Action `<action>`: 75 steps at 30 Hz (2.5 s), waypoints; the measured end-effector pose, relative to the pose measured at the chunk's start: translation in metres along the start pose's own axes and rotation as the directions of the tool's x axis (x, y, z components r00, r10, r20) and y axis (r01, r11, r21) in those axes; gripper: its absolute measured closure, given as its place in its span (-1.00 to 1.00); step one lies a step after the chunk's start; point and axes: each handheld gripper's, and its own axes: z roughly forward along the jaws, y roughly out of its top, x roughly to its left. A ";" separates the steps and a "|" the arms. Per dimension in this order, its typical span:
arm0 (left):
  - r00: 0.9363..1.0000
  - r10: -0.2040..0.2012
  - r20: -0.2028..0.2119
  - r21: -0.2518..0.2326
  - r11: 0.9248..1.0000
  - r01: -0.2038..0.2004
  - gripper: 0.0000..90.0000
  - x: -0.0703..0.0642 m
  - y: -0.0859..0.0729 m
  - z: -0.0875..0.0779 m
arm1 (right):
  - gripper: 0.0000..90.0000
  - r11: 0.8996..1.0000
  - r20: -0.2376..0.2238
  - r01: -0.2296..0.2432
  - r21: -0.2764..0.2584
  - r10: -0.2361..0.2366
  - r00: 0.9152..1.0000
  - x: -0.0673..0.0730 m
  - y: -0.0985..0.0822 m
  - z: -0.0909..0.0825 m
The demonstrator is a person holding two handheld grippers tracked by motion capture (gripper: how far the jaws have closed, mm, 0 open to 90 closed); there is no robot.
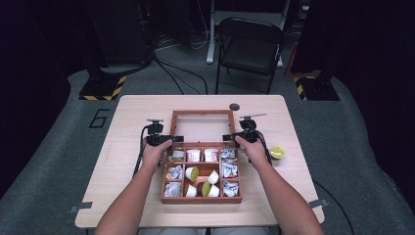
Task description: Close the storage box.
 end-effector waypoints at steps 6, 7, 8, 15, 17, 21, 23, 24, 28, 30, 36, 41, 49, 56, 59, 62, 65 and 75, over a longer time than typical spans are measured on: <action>1.000 0.001 0.009 -0.036 0.999 0.000 -0.29 -0.004 0.002 -0.008 | -0.25 0.999 -0.009 0.015 -0.040 -0.015 1.000 0.003 0.002 -0.009; 1.000 0.009 0.008 -0.041 0.999 -0.009 -0.29 -0.005 0.003 -0.010 | -0.25 0.998 -0.012 0.024 -0.051 -0.024 1.000 0.004 0.003 -0.010; 1.000 0.009 0.009 -0.046 0.999 -0.008 -0.29 -0.006 0.003 -0.012 | -0.24 0.998 -0.011 0.023 -0.054 -0.023 1.000 0.005 0.003 -0.013; 0.999 0.050 0.020 -0.079 0.996 -0.049 -0.28 -0.014 0.005 -0.025 | -0.21 0.994 -0.025 0.046 -0.095 -0.049 0.999 0.013 0.004 -0.027; 0.997 0.067 0.026 -0.081 0.995 -0.065 -0.28 -0.015 0.005 -0.029 | -0.21 0.992 -0.030 0.061 -0.106 -0.065 0.997 0.017 0.004 -0.034; 0.994 0.112 0.020 -0.091 0.990 -0.110 -0.28 -0.021 0.004 -0.036 | -0.21 0.989 -0.025 0.089 -0.116 -0.092 0.995 0.023 0.002 -0.042; 0.991 0.132 0.015 -0.098 0.987 -0.130 -0.28 -0.024 0.003 -0.039 | -0.20 0.985 -0.020 0.113 -0.131 -0.117 0.993 0.026 -0.001 -0.046; 0.990 0.141 0.010 -0.102 0.985 -0.139 -0.28 -0.026 0.002 -0.040 | -0.17 0.982 -0.020 0.124 -0.145 -0.128 0.992 0.028 -0.003 -0.050; 0.987 0.158 0.007 -0.100 0.983 -0.156 -0.28 -0.032 0.000 -0.046 | -0.17 0.977 -0.006 0.143 -0.158 -0.146 0.989 0.033 -0.007 -0.055; 0.987 0.161 0.010 -0.101 0.982 -0.159 -0.28 -0.034 0.000 -0.049 | -0.17 0.977 0.004 0.151 -0.151 -0.153 0.988 0.036 -0.008 -0.057; 0.982 0.189 0.025 -0.153 0.971 -0.183 -0.23 -0.040 0.000 -0.061 | -0.11 0.972 0.001 0.162 -0.172 -0.164 0.986 0.041 -0.014 -0.067; 0.978 0.208 0.027 -0.193 0.961 -0.199 -0.20 -0.044 0.000 -0.072 | -0.10 0.959 0.022 0.190 -0.210 -0.190 0.982 0.048 -0.015 -0.075; 0.968 0.246 0.043 -0.197 0.952 -0.234 -0.20 -0.053 -0.004 -0.086 | -0.10 0.949 0.007 0.219 -0.227 -0.223 0.975 0.056 -0.019 -0.090; 0.960 0.274 0.055 -0.226 0.940 -0.255 -0.23 -0.061 -0.012 -0.109 | -0.08 0.938 -0.015 0.240 -0.249 -0.251 0.968 0.064 -0.026 -0.113; 0.954 0.291 0.065 -0.221 0.937 -0.271 -0.22 -0.063 -0.014 -0.114 | -0.07 0.934 -0.025 0.252 -0.252 -0.267 0.964 0.066 -0.028 -0.121; 0.947 0.314 0.070 -0.193 0.935 -0.296 -0.23 -0.065 -0.017 -0.118 | -0.06 0.934 -0.027 0.265 -0.240 -0.279 0.960 0.068 -0.030 -0.124; 0.936 0.345 0.062 -0.181 0.927 -0.330 -0.23 -0.067 -0.021 -0.122 | -0.06 0.925 -0.015 0.299 -0.234 -0.311 0.950 0.072 -0.035 -0.127; 0.933 0.353 0.074 -0.190 0.923 -0.335 -0.25 -0.077 -0.027 -0.141 | -0.06 0.920 -0.025 0.301 -0.252 -0.317 0.948 0.082 -0.045 -0.146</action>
